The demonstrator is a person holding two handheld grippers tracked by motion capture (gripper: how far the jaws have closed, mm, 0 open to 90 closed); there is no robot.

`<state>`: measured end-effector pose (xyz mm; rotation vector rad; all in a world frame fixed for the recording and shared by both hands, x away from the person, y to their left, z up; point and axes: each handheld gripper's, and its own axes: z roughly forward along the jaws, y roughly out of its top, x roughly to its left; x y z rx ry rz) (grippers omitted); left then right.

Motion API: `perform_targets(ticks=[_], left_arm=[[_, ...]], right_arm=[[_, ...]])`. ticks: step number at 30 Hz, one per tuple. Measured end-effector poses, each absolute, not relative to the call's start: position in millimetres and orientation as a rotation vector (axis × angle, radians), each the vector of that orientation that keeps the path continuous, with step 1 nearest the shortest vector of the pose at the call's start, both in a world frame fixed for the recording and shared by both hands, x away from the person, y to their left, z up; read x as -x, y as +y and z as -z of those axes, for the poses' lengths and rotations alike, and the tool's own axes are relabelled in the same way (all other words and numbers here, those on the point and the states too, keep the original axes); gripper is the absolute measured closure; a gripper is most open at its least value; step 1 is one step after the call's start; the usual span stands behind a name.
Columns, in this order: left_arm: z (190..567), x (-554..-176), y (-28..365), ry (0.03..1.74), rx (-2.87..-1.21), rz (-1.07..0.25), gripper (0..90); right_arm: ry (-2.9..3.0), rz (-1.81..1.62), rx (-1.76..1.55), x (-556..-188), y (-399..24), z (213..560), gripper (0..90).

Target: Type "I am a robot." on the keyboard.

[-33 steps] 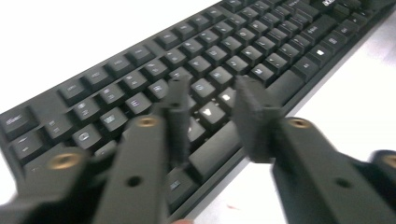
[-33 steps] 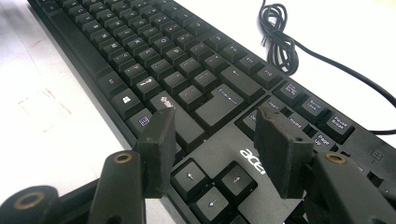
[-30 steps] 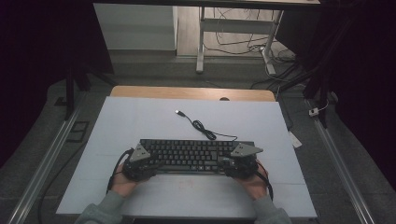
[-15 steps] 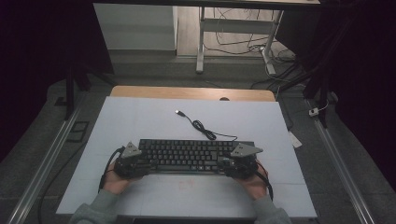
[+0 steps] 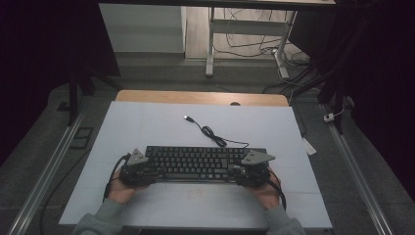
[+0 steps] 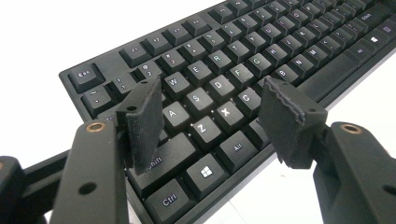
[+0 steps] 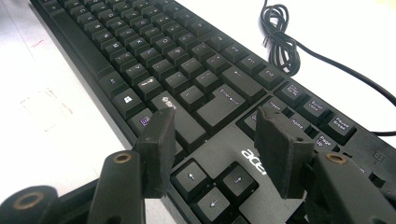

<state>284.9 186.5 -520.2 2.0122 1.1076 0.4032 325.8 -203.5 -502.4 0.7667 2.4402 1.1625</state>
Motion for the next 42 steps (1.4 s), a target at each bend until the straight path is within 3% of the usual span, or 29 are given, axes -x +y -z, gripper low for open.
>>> perform_targets(ticks=[16, 28, 38, 42], left_arm=[[515, -289, 180, 1.087, -2.014, -0.454, 38.4], [507, -304, 169, 1.058, -2.064, -0.392, 41.1], [493, -328, 151, 1.027, -2.138, -0.379, 51.4], [491, -336, 147, 1.039, -2.154, -0.382, 62.7]], right_arm=[[2.475, -1.161, -0.752, -329, -201, 508, 48.2], [2.484, -1.190, -0.781, -325, -207, 509, 48.1], [2.471, -1.214, -0.775, -324, -206, 507, 47.9], [2.460, -1.226, -0.773, -322, -207, 504, 48.0]])
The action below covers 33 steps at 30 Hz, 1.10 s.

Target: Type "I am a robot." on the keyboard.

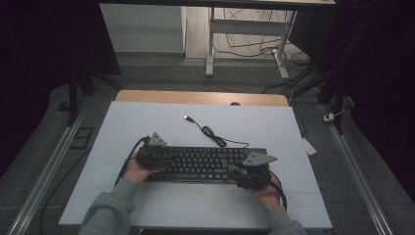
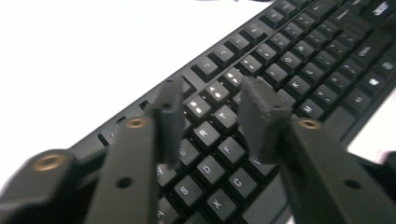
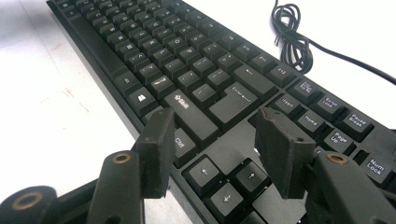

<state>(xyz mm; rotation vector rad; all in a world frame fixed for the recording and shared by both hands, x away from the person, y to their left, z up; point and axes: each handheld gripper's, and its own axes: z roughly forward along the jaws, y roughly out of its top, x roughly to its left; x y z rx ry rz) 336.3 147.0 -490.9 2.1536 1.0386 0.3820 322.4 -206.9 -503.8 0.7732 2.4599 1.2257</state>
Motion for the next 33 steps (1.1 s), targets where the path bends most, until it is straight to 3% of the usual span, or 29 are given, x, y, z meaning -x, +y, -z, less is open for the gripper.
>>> perform_targets(ticks=[4, 7, 33], left_arm=[[494, -340, 145, 1.034, -2.162, -0.352, 81.1], [498, -342, 143, 1.030, -2.209, -0.341, 88.9], [515, -346, 137, 1.053, -2.269, -0.342, 89.2]], right_arm=[[2.458, -1.230, -0.771, -321, -207, 503, 47.9], [2.456, -1.230, -0.767, -321, -207, 502, 47.9], [2.454, -1.238, -0.755, -320, -205, 502, 47.8]])
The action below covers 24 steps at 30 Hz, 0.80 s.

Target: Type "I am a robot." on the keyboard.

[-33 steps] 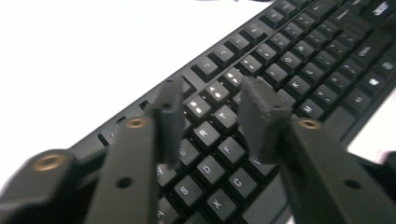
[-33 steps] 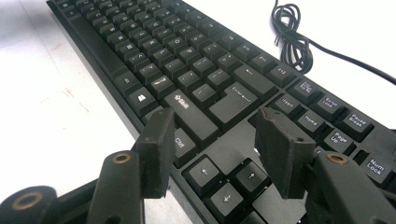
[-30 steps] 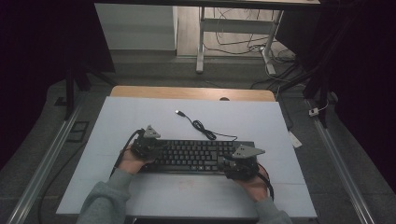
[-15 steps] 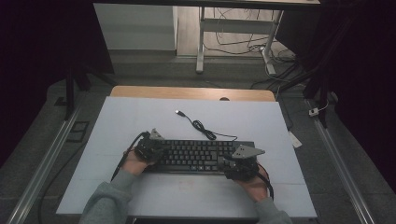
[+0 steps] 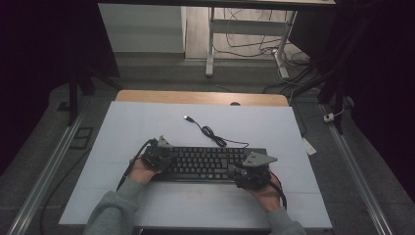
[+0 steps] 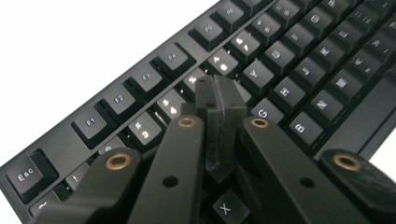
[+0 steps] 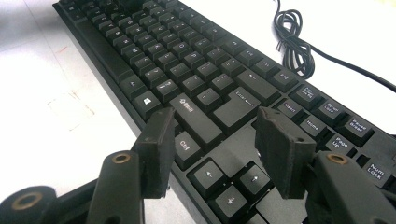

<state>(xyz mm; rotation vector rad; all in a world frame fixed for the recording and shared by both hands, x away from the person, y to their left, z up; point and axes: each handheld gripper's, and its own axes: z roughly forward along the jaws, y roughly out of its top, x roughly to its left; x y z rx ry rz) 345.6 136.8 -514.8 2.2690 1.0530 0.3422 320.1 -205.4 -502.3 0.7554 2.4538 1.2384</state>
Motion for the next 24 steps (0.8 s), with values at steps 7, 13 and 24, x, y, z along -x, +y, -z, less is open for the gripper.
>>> perform_targets(ticks=[7, 13, 24], left_arm=[[511, -344, 139, 1.048, -2.235, -0.347, 89.2], [496, -335, 152, 1.062, -2.117, -0.368, 74.4], [491, -311, 157, 1.054, -2.109, -0.358, 38.2]], right_arm=[[2.461, -1.229, -0.750, -320, -205, 503, 47.8], [2.460, -1.233, -0.749, -320, -204, 503, 47.8], [2.467, -1.225, -0.757, -321, -205, 504, 47.7]])
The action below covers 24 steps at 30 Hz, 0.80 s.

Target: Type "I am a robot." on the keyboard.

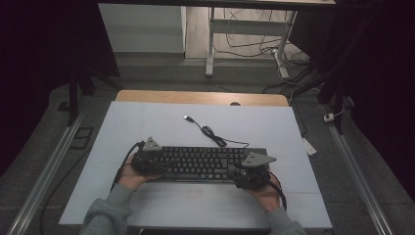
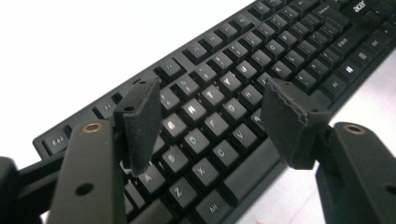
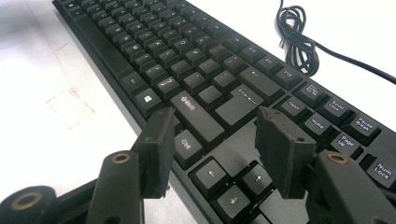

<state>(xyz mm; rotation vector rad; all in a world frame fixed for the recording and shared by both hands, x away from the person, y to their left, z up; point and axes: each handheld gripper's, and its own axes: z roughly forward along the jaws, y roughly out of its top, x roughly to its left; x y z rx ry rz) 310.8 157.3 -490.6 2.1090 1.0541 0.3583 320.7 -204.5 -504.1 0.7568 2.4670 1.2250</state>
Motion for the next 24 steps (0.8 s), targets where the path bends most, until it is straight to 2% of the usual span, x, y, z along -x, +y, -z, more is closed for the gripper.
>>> perform_targets(ticks=[13, 24], left_arm=[[494, -284, 165, 1.032, -2.059, -0.388, 35.1], [491, -275, 163, 1.013, -2.058, -0.413, 34.7]], right_arm=[[2.454, -1.233, -0.756, -320, -205, 503, 47.7], [2.459, -1.248, -0.750, -321, -204, 504, 47.7]])
